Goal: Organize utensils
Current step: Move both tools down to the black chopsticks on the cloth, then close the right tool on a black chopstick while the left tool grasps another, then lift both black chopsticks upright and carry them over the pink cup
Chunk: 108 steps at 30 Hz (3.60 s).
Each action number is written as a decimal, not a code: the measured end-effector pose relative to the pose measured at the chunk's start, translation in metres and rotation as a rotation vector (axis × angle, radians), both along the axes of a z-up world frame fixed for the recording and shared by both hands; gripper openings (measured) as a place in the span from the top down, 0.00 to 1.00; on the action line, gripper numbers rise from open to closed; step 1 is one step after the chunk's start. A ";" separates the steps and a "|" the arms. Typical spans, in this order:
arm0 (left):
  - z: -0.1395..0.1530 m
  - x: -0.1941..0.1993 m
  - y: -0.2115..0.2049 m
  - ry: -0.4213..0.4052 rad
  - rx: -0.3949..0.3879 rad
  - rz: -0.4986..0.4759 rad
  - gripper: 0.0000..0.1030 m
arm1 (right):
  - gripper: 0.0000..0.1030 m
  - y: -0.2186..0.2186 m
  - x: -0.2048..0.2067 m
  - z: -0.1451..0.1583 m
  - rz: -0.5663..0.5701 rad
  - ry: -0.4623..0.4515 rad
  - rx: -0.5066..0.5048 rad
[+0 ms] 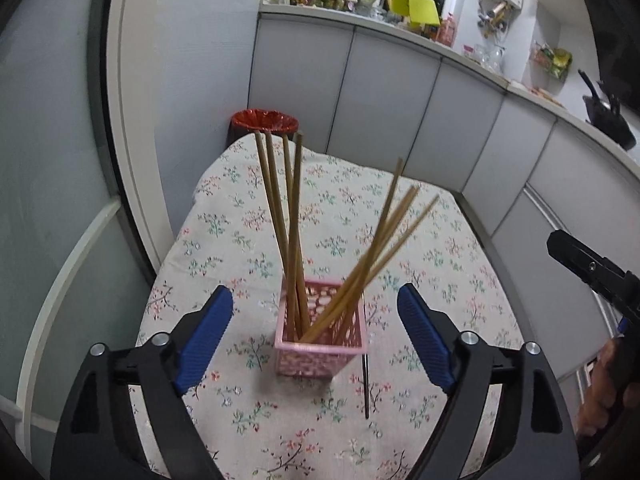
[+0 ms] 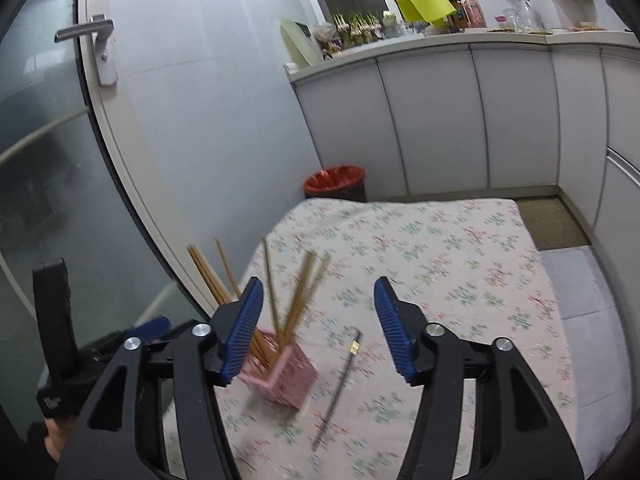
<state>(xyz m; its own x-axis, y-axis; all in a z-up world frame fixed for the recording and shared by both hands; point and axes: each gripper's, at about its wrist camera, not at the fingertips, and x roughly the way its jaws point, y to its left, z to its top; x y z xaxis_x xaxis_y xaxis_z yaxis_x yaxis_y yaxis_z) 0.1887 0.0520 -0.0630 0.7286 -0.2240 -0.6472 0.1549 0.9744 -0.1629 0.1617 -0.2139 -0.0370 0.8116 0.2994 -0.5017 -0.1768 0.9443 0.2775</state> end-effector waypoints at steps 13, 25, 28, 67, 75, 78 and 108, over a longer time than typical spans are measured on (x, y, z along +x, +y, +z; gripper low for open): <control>-0.049 -0.012 -0.024 0.182 0.042 -0.077 0.10 | 0.22 -0.029 -0.011 -0.080 -0.049 0.333 -0.154; -0.088 -0.010 -0.044 0.351 0.138 -0.152 0.09 | 0.18 -0.028 0.000 -0.147 -0.061 0.624 -0.153; -0.097 -0.009 -0.048 0.410 0.138 -0.176 0.10 | 0.18 -0.025 0.003 -0.155 -0.063 0.653 -0.169; -0.155 0.019 -0.099 0.553 0.163 -0.203 0.93 | 0.97 -0.031 0.027 -0.166 -0.055 0.650 -0.184; -0.139 0.012 -0.099 0.495 0.218 -0.229 0.97 | 0.97 -0.038 0.021 -0.155 -0.057 0.627 -0.144; -0.114 -0.004 -0.095 0.391 0.253 -0.239 0.97 | 0.97 -0.041 0.015 -0.142 -0.057 0.591 -0.119; -0.066 -0.027 -0.076 0.380 0.109 -0.334 0.54 | 0.97 -0.040 -0.033 -0.031 -0.083 0.188 -0.187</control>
<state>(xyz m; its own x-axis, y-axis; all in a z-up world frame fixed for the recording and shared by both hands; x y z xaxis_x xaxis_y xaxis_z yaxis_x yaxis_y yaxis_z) 0.1617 -0.0241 -0.1285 0.3376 -0.3205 -0.8850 0.4101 0.8964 -0.1682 0.1290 -0.2536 -0.0681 0.7171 0.1237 -0.6859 -0.0585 0.9913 0.1175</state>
